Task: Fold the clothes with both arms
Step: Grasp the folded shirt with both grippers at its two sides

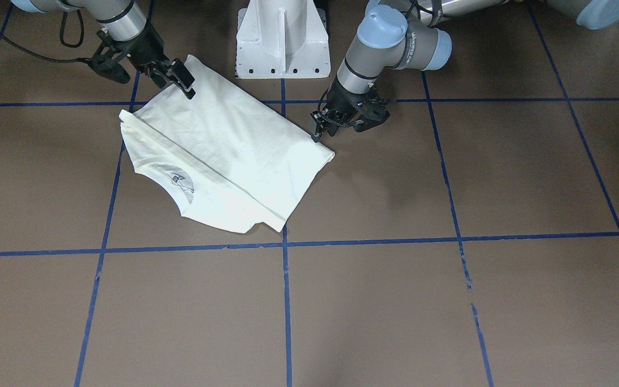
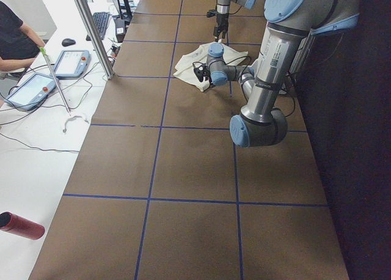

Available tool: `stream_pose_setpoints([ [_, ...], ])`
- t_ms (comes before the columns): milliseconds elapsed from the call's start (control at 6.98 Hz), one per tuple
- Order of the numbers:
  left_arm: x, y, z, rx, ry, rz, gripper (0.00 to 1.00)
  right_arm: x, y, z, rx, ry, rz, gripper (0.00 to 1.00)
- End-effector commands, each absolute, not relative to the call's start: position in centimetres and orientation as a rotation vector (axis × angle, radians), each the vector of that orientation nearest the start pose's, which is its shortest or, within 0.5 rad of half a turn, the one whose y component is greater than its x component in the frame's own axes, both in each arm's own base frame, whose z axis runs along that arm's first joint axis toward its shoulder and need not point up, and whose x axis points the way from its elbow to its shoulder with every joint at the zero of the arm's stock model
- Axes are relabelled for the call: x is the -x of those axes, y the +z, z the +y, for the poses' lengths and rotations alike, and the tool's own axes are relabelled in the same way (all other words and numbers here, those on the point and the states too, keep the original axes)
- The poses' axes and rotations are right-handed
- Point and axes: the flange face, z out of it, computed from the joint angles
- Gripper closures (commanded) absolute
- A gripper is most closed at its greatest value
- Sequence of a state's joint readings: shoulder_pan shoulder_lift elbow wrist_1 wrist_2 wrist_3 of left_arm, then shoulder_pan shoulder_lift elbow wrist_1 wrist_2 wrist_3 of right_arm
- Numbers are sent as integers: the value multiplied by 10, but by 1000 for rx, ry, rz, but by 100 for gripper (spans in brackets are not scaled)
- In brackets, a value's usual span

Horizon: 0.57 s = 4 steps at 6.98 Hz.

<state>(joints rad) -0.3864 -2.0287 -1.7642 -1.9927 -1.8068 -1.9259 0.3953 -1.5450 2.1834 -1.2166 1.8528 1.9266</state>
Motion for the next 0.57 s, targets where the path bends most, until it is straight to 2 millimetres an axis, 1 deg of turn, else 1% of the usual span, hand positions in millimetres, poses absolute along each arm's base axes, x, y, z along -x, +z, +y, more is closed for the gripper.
stream_pose_setpoints([
  [0,-554,265,-343,159,-555,1077,47,389,327,-279,240,551,-995,0],
  [143,-561,274,-346,153,-556,1056,48,390,327,-278,241,550,-995,0],
  [286,-561,275,-348,149,-561,1055,56,391,331,-280,239,554,-986,0],
  [430,-561,274,-351,119,-577,1058,75,392,331,-279,238,554,-986,0],
])
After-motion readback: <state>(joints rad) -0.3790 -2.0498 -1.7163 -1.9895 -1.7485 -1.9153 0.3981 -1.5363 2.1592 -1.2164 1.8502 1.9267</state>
